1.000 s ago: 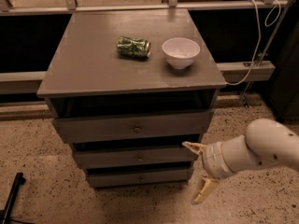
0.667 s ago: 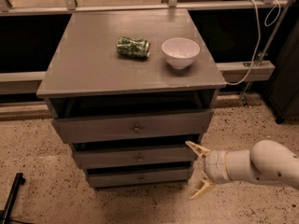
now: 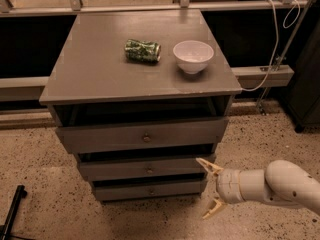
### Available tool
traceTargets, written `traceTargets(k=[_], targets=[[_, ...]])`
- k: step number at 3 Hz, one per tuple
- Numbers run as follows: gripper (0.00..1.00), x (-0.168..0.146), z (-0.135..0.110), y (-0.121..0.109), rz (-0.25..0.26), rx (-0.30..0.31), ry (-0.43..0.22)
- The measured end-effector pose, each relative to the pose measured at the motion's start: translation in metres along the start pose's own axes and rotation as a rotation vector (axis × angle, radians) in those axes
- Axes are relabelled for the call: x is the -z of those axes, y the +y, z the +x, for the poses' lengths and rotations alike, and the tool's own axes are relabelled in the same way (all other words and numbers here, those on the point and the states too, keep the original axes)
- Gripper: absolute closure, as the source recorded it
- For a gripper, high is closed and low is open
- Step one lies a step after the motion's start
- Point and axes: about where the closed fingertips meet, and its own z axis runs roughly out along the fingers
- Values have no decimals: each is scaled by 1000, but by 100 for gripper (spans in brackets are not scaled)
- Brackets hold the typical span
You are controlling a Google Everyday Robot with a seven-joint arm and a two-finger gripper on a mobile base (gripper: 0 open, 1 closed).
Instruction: Open bottom drawer
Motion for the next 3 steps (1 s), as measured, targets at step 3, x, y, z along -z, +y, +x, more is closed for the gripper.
traceTargets(k=[3], targets=[[0, -135, 136, 40, -163, -96, -210]])
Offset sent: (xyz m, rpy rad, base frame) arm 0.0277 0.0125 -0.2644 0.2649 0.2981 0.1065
